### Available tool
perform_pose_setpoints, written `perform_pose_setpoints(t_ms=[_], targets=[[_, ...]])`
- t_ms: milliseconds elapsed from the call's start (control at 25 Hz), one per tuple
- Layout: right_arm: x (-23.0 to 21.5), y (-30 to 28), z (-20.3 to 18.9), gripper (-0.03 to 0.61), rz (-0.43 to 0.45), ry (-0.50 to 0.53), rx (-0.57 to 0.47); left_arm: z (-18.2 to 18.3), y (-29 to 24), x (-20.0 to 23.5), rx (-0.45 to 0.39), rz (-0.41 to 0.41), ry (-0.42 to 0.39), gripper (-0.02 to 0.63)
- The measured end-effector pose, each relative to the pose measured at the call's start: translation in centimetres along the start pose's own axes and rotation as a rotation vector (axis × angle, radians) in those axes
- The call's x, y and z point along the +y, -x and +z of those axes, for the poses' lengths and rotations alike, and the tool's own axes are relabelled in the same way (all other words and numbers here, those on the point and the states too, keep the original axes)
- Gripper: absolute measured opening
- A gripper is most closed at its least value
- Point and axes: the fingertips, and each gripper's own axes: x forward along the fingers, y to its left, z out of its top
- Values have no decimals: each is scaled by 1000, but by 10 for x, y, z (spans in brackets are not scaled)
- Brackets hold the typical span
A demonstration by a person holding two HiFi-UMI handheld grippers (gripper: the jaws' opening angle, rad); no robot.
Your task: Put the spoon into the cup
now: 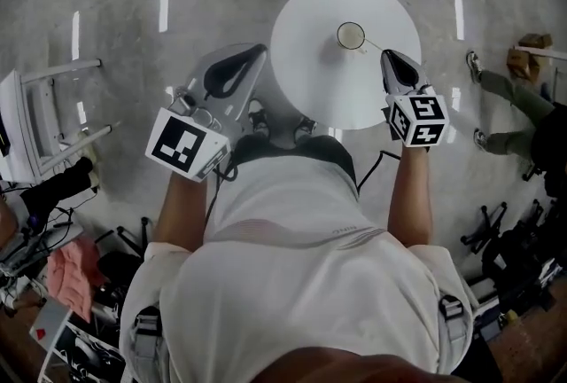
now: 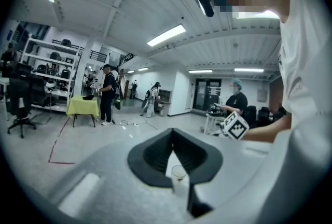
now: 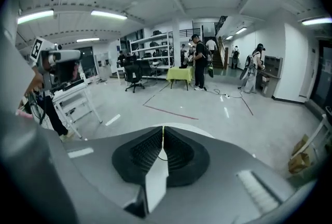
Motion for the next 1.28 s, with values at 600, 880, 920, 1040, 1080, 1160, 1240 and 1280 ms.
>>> perform_pose_setpoints(t_ms=[600, 880, 920, 1040, 1080, 1160, 1240, 1280], targets=[[4, -94, -76, 14, -27, 83, 223, -21, 28, 22, 50, 78, 33, 3], [7, -103, -78, 56, -24, 65, 219, -20, 34, 22, 47, 85, 35, 3], [7, -101, -77, 79, -21, 61, 213, -19, 34, 20, 45, 81, 32, 3], [6, -91, -65, 110, -38, 68, 178, -17, 36, 16, 37, 73, 21, 3], [7, -85, -57, 110, -48, 70, 157, -15, 38, 15, 34, 70, 16, 3], [8, -68, -39, 102, -64, 68, 104, -10, 41, 11, 26, 62, 5, 3], [8, -46, -19, 75, -81, 65, 36, -2, 41, 5, 12, 49, -8, 3], [7, -33, -8, 61, -89, 59, -7, 3, 41, 1, 3, 41, -16, 3]])
